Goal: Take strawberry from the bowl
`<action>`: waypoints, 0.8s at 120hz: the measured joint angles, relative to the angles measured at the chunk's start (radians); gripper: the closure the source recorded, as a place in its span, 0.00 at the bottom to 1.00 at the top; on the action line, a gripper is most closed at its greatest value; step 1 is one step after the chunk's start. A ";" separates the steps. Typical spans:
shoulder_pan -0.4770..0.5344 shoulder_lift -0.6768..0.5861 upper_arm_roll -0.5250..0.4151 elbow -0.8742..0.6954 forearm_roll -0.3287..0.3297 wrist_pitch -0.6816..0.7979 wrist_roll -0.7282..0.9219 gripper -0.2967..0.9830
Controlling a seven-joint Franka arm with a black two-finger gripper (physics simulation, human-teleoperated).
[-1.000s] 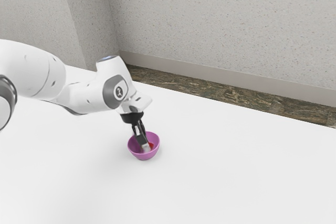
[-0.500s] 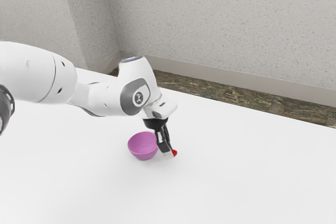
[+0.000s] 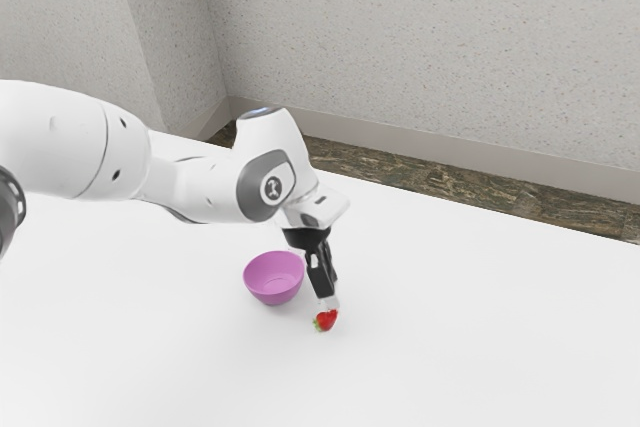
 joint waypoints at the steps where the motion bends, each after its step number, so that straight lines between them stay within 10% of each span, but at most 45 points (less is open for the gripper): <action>1: -0.001 -0.006 0.000 0.000 0.000 0.000 -0.001 0.35; 58: 0.185 -0.487 0.038 0.167 0.336 -0.473 -0.196 0.24; 96: 0.225 -0.496 0.040 0.285 0.356 -0.753 -0.394 0.23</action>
